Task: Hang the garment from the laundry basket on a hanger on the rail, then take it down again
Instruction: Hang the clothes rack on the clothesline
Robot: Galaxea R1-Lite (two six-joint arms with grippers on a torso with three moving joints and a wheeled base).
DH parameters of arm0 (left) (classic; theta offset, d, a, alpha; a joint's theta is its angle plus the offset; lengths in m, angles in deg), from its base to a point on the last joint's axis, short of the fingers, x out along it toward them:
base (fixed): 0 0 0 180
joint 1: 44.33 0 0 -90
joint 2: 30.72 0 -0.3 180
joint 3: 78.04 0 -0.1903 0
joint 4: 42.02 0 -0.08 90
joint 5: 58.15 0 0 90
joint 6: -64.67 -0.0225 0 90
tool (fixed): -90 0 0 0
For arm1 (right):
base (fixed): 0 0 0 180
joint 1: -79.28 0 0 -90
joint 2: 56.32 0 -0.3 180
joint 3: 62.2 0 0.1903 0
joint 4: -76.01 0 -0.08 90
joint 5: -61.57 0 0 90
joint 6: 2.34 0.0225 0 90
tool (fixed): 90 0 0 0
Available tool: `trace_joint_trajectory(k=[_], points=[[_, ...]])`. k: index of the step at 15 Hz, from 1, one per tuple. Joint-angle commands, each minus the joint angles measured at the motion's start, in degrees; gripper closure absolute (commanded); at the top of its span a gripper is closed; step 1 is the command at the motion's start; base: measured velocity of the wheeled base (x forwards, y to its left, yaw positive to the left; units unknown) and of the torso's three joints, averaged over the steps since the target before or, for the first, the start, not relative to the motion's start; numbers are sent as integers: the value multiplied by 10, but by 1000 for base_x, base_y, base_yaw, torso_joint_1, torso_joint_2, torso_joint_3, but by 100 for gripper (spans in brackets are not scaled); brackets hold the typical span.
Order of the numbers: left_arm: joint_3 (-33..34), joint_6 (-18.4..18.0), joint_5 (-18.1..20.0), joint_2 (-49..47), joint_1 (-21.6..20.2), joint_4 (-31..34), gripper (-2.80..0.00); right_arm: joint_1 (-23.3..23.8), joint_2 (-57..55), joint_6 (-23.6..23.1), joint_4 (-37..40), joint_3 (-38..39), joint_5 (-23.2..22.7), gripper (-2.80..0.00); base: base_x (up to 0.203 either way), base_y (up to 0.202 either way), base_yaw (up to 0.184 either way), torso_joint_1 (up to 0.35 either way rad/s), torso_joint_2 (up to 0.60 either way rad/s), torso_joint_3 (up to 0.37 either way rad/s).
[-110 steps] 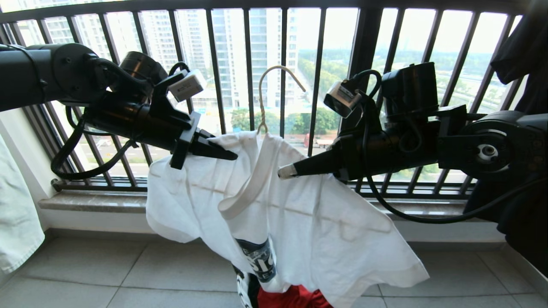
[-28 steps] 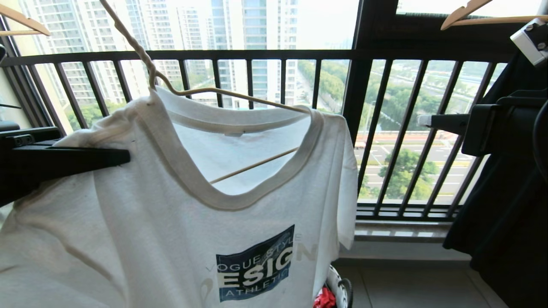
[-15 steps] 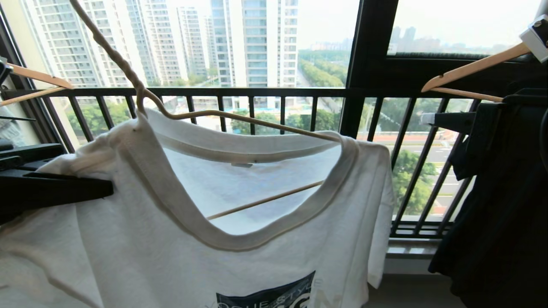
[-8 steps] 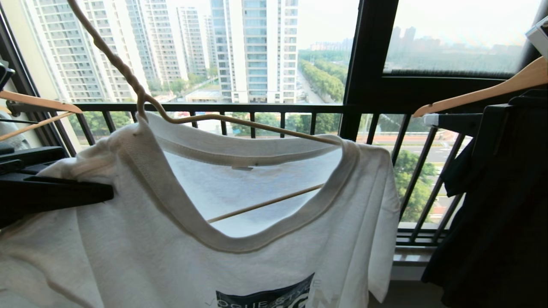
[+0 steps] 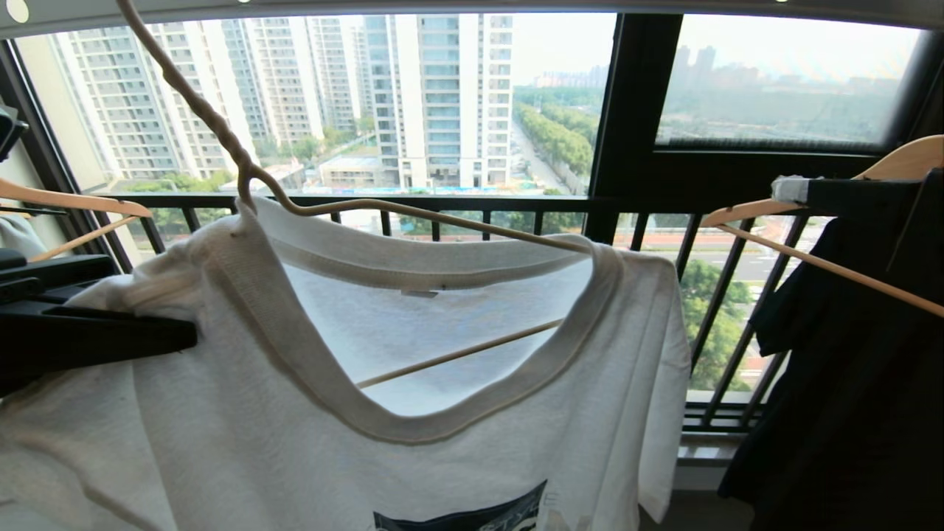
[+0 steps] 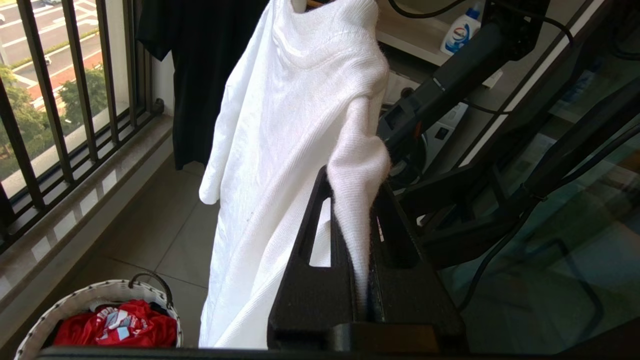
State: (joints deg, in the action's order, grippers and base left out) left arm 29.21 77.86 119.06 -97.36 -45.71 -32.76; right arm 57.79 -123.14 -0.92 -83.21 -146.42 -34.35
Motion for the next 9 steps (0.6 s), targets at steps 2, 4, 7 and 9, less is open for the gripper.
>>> trace_joint_trajectory(k=[2, 4, 7, 9], points=[[2, 1, 5, -1, 0, -1, 0, 0, 11, -3, -1, 3, -1, 0, 0, 0, 0, 163, -334, -174], [2, 1, 5, -1, 0, -1, 0, 0, 11, -3, -1, 2, -1, 0, 0, 0, 0, 156, -327, -171], [2, 1, 5, -1, 0, -1, 0, 0, 12, -3, -1, 3, -1, 0, 0, 0, 0, 148, -312, -162], [4, 1, 5, -1, 0, -1, 0, 0, 12, -3, -1, 3, -1, 0, 0, 0, 0, 148, -303, -154]])
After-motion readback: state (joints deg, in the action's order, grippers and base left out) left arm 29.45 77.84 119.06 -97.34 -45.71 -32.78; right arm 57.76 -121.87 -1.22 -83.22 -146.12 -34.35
